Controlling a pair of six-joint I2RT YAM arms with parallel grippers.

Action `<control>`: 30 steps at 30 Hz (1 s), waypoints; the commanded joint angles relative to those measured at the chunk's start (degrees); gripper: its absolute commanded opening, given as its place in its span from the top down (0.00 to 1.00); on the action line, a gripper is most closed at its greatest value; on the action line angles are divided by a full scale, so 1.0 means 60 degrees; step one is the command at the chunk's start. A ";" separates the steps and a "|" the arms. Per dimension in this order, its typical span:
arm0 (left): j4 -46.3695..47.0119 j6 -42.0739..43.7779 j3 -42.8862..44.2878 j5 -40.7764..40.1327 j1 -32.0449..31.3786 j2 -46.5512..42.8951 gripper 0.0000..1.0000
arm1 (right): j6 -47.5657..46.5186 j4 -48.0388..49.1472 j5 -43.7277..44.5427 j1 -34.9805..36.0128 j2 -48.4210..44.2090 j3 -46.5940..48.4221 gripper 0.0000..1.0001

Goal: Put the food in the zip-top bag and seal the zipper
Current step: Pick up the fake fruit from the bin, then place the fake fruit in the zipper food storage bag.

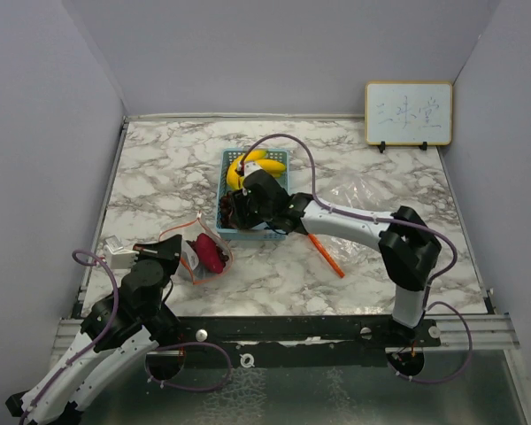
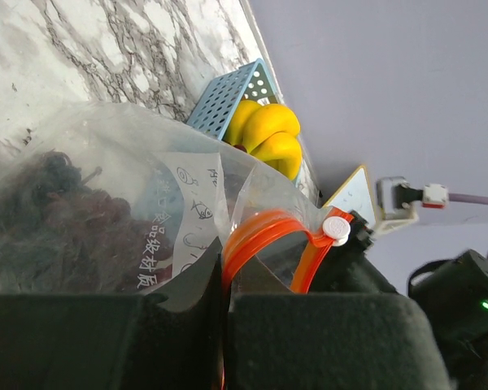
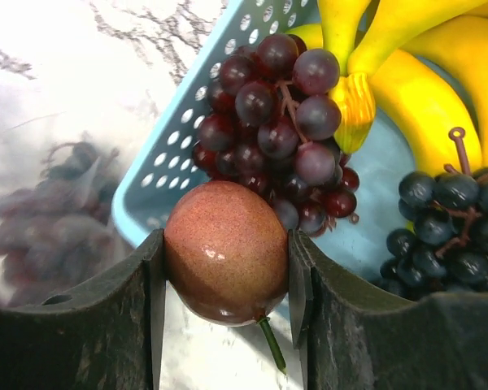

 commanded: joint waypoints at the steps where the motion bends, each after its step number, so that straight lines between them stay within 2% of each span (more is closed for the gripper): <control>1: -0.0110 -0.0061 -0.0103 -0.0263 -0.0010 -0.0102 1.00 | -0.0567 0.0259 -0.0924 0.0227 -0.1955 -0.0378 0.76; 4: -0.0105 -0.0004 -0.0042 -0.0333 -0.0010 -0.0057 1.00 | -0.0844 0.0349 -0.1032 0.0722 -0.2943 -0.0704 0.76; 7: -0.0113 0.0019 0.0025 -0.0414 -0.0021 0.0027 1.00 | -0.1006 0.0894 -0.1875 0.1093 -0.3782 -0.1148 0.75; 12: 0.0201 0.0168 0.0072 -0.0364 -0.0011 0.0279 1.00 | -0.1155 0.1436 -0.3000 0.1728 -0.3914 -0.1239 0.72; 16: 0.0392 0.0233 0.0192 -0.0263 -0.0018 0.0528 1.00 | -0.1081 0.1370 -0.3175 0.2020 -0.2933 -0.0816 0.59; 20: 0.0443 0.0330 0.0317 -0.0196 -0.0009 0.0530 1.00 | -0.0991 0.1148 -0.2124 0.2042 -0.2244 -0.0564 0.29; 22: 0.0381 0.0348 0.0347 -0.0200 -0.0016 0.0467 1.00 | -0.1079 0.1057 -0.1751 0.2040 -0.2135 -0.0417 0.18; 26: 0.0263 0.0335 0.0321 -0.0260 -0.0010 0.0329 1.00 | -0.1187 0.1071 -0.0889 0.2042 -0.2470 -0.0400 0.11; 30: 0.0058 0.0231 0.0260 -0.0298 -0.0017 0.0242 1.00 | -0.1163 0.1345 0.0781 0.2027 -0.3278 -0.0947 0.07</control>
